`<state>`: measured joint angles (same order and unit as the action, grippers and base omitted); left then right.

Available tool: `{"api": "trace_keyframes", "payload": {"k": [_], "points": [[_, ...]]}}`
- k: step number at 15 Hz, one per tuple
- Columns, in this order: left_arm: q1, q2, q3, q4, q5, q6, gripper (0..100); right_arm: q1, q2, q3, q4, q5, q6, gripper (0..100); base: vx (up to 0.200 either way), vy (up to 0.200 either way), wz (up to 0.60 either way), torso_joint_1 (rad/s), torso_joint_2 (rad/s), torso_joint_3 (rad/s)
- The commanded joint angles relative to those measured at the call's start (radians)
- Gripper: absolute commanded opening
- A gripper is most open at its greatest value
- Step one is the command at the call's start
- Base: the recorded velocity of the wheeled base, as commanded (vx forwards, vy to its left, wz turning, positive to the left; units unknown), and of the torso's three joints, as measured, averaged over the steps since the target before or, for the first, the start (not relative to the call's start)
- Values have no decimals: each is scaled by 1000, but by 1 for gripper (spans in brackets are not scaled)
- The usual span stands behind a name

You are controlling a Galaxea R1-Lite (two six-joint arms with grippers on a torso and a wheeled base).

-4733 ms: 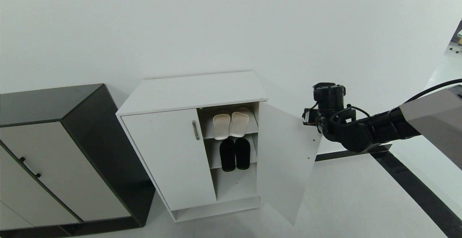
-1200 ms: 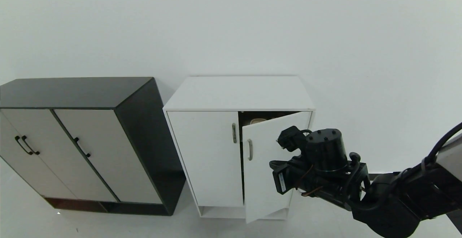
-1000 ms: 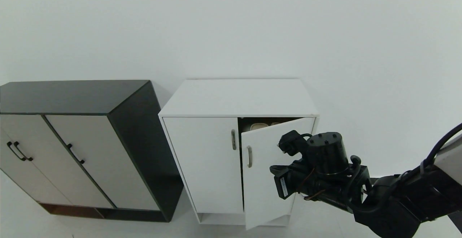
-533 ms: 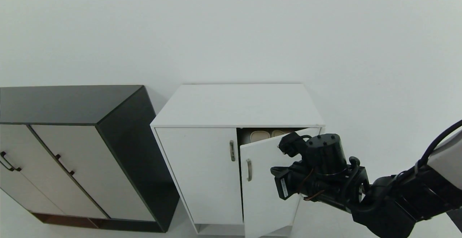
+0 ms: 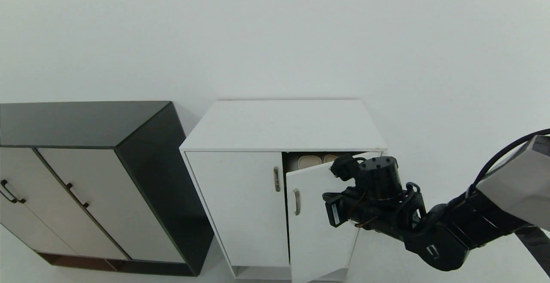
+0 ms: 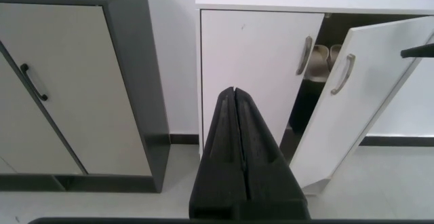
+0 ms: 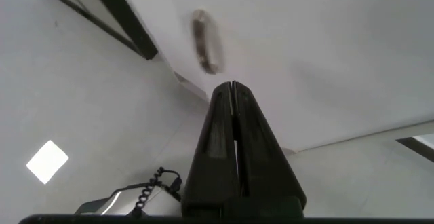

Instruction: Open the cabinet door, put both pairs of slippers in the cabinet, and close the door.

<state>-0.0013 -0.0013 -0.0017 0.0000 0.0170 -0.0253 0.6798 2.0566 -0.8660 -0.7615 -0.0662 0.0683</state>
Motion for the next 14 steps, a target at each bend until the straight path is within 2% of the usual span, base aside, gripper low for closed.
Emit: {"api": "trace_keyframes", "payload": {"k": [1, 7, 14], "points": [[0, 1, 0, 0, 0, -1, 0, -5, 50, -31, -1, 0, -1, 0, 0, 0, 0, 0, 0, 0], [0, 1, 0, 0, -2, -1, 0, -20, 135, -162, 4, -1, -2, 0, 0, 0, 0, 0, 0, 0], [0, 1, 0, 0, -2, -1, 0, -60, 191, -234, 5, -1, -4, 0, 0, 0, 0, 0, 0, 0]]}}
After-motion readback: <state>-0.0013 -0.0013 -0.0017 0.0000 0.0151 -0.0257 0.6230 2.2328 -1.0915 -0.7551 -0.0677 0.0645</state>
